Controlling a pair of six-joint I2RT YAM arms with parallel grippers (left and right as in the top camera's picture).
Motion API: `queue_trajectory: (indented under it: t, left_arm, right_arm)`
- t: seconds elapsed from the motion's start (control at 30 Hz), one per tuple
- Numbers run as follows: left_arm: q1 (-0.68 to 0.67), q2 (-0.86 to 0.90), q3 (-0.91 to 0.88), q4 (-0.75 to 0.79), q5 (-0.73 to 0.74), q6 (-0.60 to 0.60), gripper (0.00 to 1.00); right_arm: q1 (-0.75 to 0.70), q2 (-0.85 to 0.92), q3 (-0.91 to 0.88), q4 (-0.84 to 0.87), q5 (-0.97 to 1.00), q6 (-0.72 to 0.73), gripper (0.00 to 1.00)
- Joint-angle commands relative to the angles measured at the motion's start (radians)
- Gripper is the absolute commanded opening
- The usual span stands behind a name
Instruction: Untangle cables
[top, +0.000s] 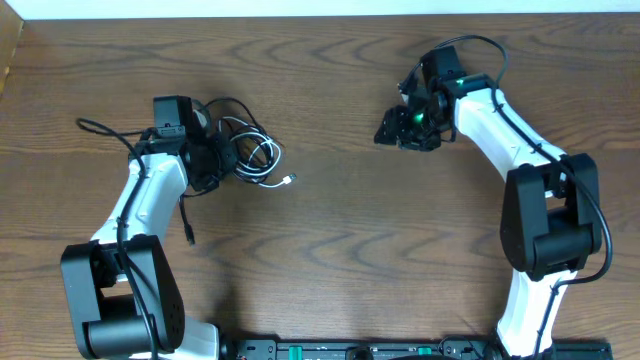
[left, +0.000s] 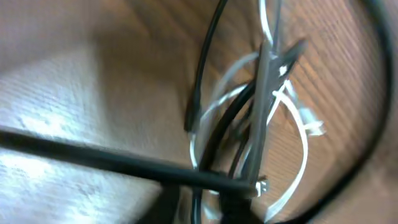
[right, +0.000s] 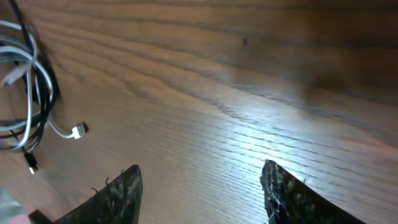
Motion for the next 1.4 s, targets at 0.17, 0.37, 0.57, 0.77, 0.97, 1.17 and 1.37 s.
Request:
queue_trajectory:
  t: [0.17, 0.37, 0.57, 0.77, 0.97, 1.17, 1.37]
  left_arm:
    - [0.003, -0.004, -0.003, -0.157, 0.069, -0.062, 0.98]
    - [-0.016, -0.043, 0.028, -0.248, 0.038, -0.055, 0.89]
    - [-0.091, -0.124, 0.045, -0.189, -0.057, -0.095, 0.62]
    - [-0.208, -0.090, 0.044, -0.026, -0.214, -0.189, 0.39]
    - [-0.276, 0.013, 0.044, 0.094, -0.339, -0.262, 0.40]
    - [-0.277, 0.094, 0.044, 0.171, -0.393, -0.277, 0.40]
    - [-0.276, 0.189, 0.043, 0.160, -0.422, -0.266, 0.40]
  right_arm:
    - [0.060, -0.017, 0.006, -0.052, -0.004, -0.113, 0.60]
    - [0.059, -0.017, 0.006, -0.119, 0.008, -0.199, 0.61]
    - [0.058, -0.017, 0.006, -0.191, 0.142, -0.225, 0.61]
    - [0.061, -0.017, 0.006, -0.186, 0.176, -0.224, 0.61]
    - [0.071, -0.017, 0.006, -0.183, 0.177, -0.224, 0.60]
    - [0.074, -0.017, 0.005, -0.175, 0.177, -0.224, 0.60]
    - [0.088, -0.016, 0.005, -0.168, 0.176, -0.224, 0.60]
